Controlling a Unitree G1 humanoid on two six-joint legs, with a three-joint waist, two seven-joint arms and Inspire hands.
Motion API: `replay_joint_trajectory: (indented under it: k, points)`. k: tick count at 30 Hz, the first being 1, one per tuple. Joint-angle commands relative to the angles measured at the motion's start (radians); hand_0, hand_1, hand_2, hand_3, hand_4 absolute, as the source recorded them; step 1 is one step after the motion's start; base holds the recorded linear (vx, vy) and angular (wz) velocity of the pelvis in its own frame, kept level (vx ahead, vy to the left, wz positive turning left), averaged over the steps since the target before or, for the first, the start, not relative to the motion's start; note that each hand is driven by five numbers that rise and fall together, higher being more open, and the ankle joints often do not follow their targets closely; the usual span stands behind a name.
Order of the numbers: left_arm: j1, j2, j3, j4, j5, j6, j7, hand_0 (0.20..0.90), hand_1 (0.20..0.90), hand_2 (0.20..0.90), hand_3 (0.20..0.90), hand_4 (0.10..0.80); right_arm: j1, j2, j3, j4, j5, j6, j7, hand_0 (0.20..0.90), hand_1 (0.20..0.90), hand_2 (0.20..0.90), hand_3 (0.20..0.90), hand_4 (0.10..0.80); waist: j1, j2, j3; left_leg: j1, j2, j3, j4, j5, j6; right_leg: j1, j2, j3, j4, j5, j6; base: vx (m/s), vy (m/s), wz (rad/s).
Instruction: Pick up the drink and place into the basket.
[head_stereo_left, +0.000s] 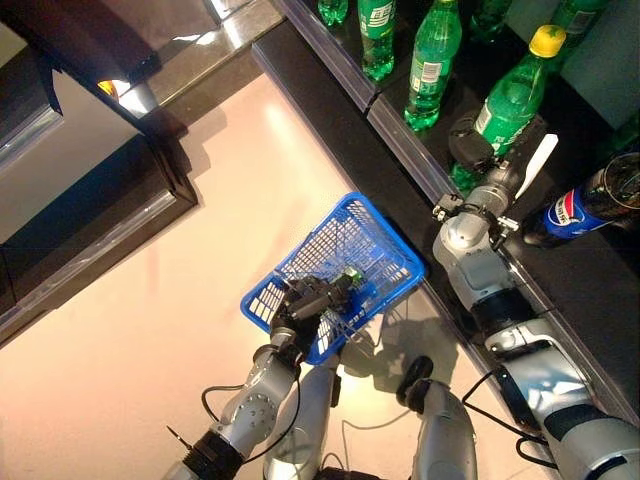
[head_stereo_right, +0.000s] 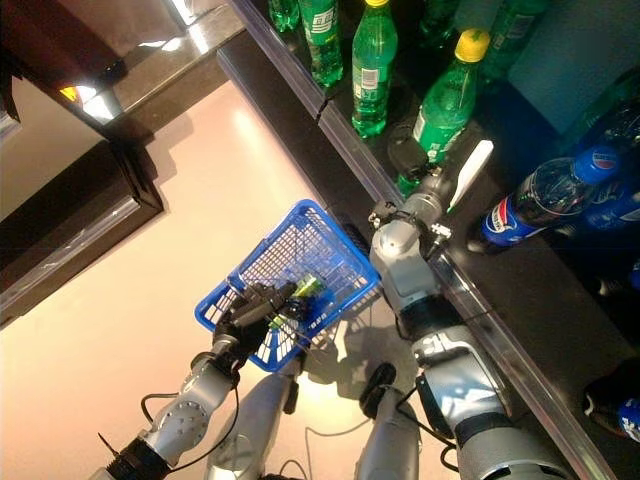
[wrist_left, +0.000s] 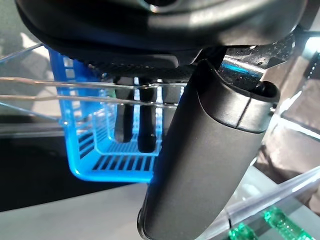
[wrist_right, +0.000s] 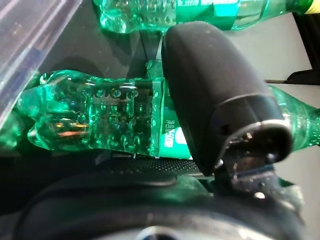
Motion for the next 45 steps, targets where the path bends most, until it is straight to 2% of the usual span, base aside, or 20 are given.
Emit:
replay_joint_trajectory:
  k: [1,8,22,30,45]
  points:
    - [-0.017,-0.006,0.069,-0.32,0.048,-0.133,-0.121,0.3,0.3,0.3,0.2,0.1,-0.134,-0.066,0.013,-0.326,-0.195,-0.1,0.069,0.3,0.3,0.3,0.2,0.1,-0.003,-0.037,-0.007,0.017,-0.037,0.046,0.147,-0.191,0.029,0.151,0.002,0.066,-0.335,0.203,0.068,-0.034,-0.024,-0.03]
    - [0.03,0.011,0.117,-0.355,0.031,-0.097,-0.149,0.3,0.3,0.3,0.2,0.1,-0.075,-0.072,0.024,-0.537,-0.268,-0.112,0.176,0.3,0.3,0.3,0.2,0.1,-0.012,-0.044,-0.015,0.06,-0.032,0.051,0.124,-0.191,0.026,0.188,0.012,0.071,-0.352,0.195,0.066,-0.005,-0.003,0.0]
    - [0.077,0.033,0.156,-0.404,0.018,-0.051,-0.167,0.3,0.3,0.3,0.2,0.1,0.005,-0.07,0.086,-0.715,-0.09,-0.144,0.432,0.3,0.3,0.3,0.2,0.1,-0.009,-0.059,-0.048,0.077,-0.022,0.059,0.114,-0.188,0.018,0.206,0.026,0.069,-0.358,0.183,0.059,-0.008,-0.007,-0.02]
    - [0.052,0.041,0.152,-0.414,0.024,-0.04,-0.161,0.3,0.3,0.3,0.2,0.1,0.043,-0.041,0.163,-0.653,0.037,-0.107,0.525,0.3,0.3,0.3,0.2,0.1,-0.001,-0.059,-0.024,0.049,-0.022,0.055,0.13,-0.18,0.02,0.183,0.022,0.061,-0.334,0.179,0.06,-0.028,-0.008,0.0]
    - [-0.017,0.034,0.116,-0.379,0.026,-0.057,-0.161,0.3,0.3,0.3,0.2,0.1,0.066,0.052,0.315,-0.434,0.02,-0.056,0.6,0.3,0.3,0.3,0.2,0.1,0.012,-0.049,-0.007,-0.028,-0.038,0.046,0.159,-0.17,0.027,0.111,0.007,0.055,-0.308,0.19,0.065,-0.008,0.002,0.01]
